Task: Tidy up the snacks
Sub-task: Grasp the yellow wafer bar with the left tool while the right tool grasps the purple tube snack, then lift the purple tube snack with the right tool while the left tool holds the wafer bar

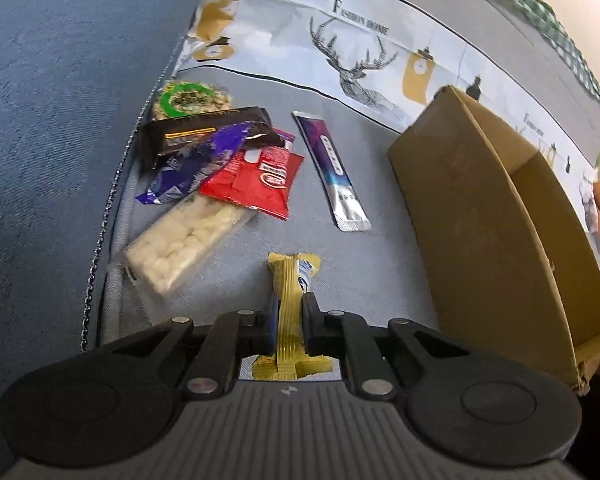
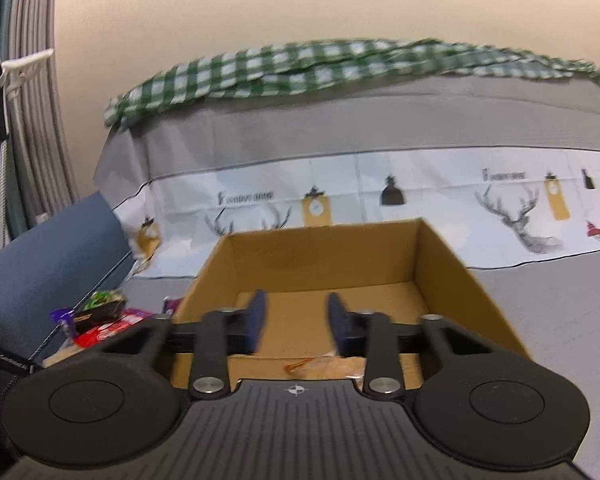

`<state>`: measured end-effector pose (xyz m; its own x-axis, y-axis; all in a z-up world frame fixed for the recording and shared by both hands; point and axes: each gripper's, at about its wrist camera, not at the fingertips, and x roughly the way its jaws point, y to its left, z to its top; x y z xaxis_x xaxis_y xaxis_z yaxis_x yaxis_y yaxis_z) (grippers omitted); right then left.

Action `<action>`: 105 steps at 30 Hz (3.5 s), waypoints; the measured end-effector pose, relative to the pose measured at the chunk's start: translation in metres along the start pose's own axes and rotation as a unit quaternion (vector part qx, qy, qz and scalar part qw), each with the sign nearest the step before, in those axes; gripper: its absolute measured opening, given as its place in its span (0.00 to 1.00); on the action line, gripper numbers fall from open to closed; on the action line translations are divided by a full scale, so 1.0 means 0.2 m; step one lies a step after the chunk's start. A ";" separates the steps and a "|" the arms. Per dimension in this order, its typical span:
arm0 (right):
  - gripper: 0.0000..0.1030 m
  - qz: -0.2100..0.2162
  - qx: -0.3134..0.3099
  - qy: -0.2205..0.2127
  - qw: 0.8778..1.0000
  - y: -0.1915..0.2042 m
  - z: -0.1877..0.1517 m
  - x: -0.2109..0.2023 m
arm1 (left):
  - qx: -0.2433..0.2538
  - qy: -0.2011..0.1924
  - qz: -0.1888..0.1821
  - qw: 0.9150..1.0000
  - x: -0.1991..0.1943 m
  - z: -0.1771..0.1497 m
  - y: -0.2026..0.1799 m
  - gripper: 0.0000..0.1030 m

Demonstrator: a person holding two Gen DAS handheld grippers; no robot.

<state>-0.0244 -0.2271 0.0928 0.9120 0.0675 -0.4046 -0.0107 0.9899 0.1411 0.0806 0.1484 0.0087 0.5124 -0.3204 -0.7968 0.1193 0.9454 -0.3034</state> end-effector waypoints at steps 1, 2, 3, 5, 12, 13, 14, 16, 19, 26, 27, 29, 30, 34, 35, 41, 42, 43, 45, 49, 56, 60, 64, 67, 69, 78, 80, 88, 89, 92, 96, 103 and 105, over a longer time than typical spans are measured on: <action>0.24 0.007 0.000 0.007 1.000 0.03 0.03 0.02 | -0.002 -0.001 0.002 1.000 0.00 0.00 0.00 0.12; 0.24 0.012 -0.001 0.010 1.000 0.07 0.06 0.03 | -0.004 -0.001 0.004 1.000 0.01 0.01 0.00 0.12; 0.25 0.021 -0.003 0.013 1.000 0.13 0.09 0.05 | -0.006 -0.001 0.004 1.000 0.01 0.01 0.01 0.12; 0.30 0.040 -0.003 0.022 0.999 0.23 0.16 0.09 | -0.013 0.000 0.002 1.000 0.03 0.02 0.02 0.12; 0.49 0.079 -0.018 0.068 0.994 0.58 0.27 0.35 | -0.056 0.005 -0.011 0.998 0.06 0.04 0.09 0.12; 0.49 0.080 -0.023 0.080 0.993 0.63 0.27 0.40 | -0.062 0.003 -0.014 0.998 0.06 0.04 0.10 0.12; 0.49 0.079 -0.028 0.087 0.993 0.67 0.27 0.44 | -0.067 0.000 -0.014 0.998 0.06 0.04 0.11 0.12; 0.49 0.074 -0.042 0.098 0.992 0.75 0.26 0.52 | -0.069 -0.003 -0.014 0.998 0.06 0.04 0.11 0.12; 0.49 0.065 -0.053 0.129 0.988 0.84 0.22 0.67 | -0.064 -0.006 -0.017 0.998 0.05 0.03 0.11 0.12; 0.48 0.031 -0.070 0.202 0.976 0.93 0.02 1.02 | -0.061 -0.009 -0.025 0.998 0.04 0.03 0.12 0.12; 0.48 0.024 -0.067 0.213 0.974 0.93 -0.01 1.08 | -0.061 -0.009 -0.028 0.998 0.04 0.03 0.12 0.12; 0.49 0.009 -0.066 0.232 0.970 0.93 -0.05 1.19 | -0.061 -0.010 -0.030 0.998 0.05 0.03 0.12 0.12; 0.49 0.002 -0.068 0.239 0.969 0.92 -0.07 1.23 | -0.060 -0.011 -0.031 0.998 0.05 0.04 0.12 0.12; 0.49 -0.011 -0.074 0.260 0.963 0.93 -0.15 1.37 | -0.053 -0.010 -0.034 0.998 0.07 0.05 0.12 0.12; 0.42 -0.009 -0.079 0.255 0.964 0.93 -0.15 1.37 | -0.052 -0.009 -0.033 0.998 0.08 0.05 0.12 0.12; 0.18 0.010 -0.084 0.243 0.966 0.95 -0.14 1.25 | -0.045 -0.007 -0.030 0.999 0.09 0.05 0.11 0.12; 0.18 0.011 -0.078 0.240 0.968 0.94 -0.13 1.21 | -0.045 -0.007 -0.029 0.999 0.08 0.05 0.12 0.12; 0.18 0.010 -0.073 0.236 0.969 0.94 -0.13 1.15 | -0.045 -0.007 -0.028 0.999 0.08 0.04 0.11 0.12; 0.18 0.011 -0.063 0.226 0.972 0.93 -0.14 1.02 | -0.046 -0.006 -0.025 0.999 0.08 0.04 0.11 0.12; 0.18 0.011 -0.059 0.226 0.972 0.94 -0.20 0.78 | -0.050 -0.005 -0.015 0.999 0.07 0.03 0.11 0.12; 0.18 0.039 -0.080 0.243 0.966 0.92 -0.35 0.47 | -0.030 0.002 0.016 0.999 0.04 0.00 0.06 0.12; 0.18 0.061 -0.086 0.246 0.964 0.89 -0.42 0.33 | -0.001 0.002 0.040 0.999 0.00 -0.03 0.00 0.12; 0.19 0.080 -0.101 0.252 0.959 0.85 -0.51 0.26 | 0.021 0.024 0.047 0.998 -0.02 -0.08 -0.06 0.12; 0.19 0.083 -0.111 0.253 0.958 0.84 -0.58 0.25 | 0.010 0.045 0.032 0.998 -0.02 -0.12 -0.06 0.12; 0.20 0.084 -0.123 0.242 0.959 0.85 -0.61 0.24 | -0.004 0.056 0.025 0.998 -0.02 -0.14 -0.05 0.12; 0.39 0.115 -0.085 0.247 0.958 0.80 -0.60 0.28 | -0.014 0.078 0.038 0.996 0.02 -0.13 -0.05 0.25; 0.39 0.120 -0.088 0.240 0.959 0.79 -0.60 0.29 | -0.007 0.082 0.046 0.996 0.03 -0.13 -0.07 0.26; 0.39 0.126 -0.111 0.228 0.959 0.81 -0.61 0.31 | 0.035 0.101 0.067 0.992 0.11 -0.13 -0.15 0.28; 0.38 0.125 -0.117 0.227 0.959 0.82 -0.61 0.31 | 0.037 0.101 0.069 0.992 0.12 -0.13 -0.15 0.28; 0.26 0.116 -0.128 0.222 0.960 0.82 -0.62 0.31 | 0.043 0.101 0.073 0.991 0.12 -0.14 -0.16 0.28; 0.21 0.103 -0.115 0.215 0.964 0.80 -0.60 0.31 | 0.047 0.097 0.078 0.991 0.11 -0.14 -0.17 0.18; 0.21 0.088 -0.128 0.215 0.964 0.81 -0.62 0.30 | 0.046 0.092 0.074 0.992 0.10 -0.15 -0.17 0.16; 0.21 0.090 -0.127 0.216 0.964 0.81 -0.62 0.29 | 0.047 0.097 0.072 0.992 0.10 -0.15 -0.17 0.17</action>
<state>-0.0234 -0.0479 -0.0204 0.6306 0.2322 -0.7406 -0.3022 0.9524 0.0413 0.0622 0.1079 -0.0123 0.3583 -0.1785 -0.9164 0.1407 0.9807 -0.1360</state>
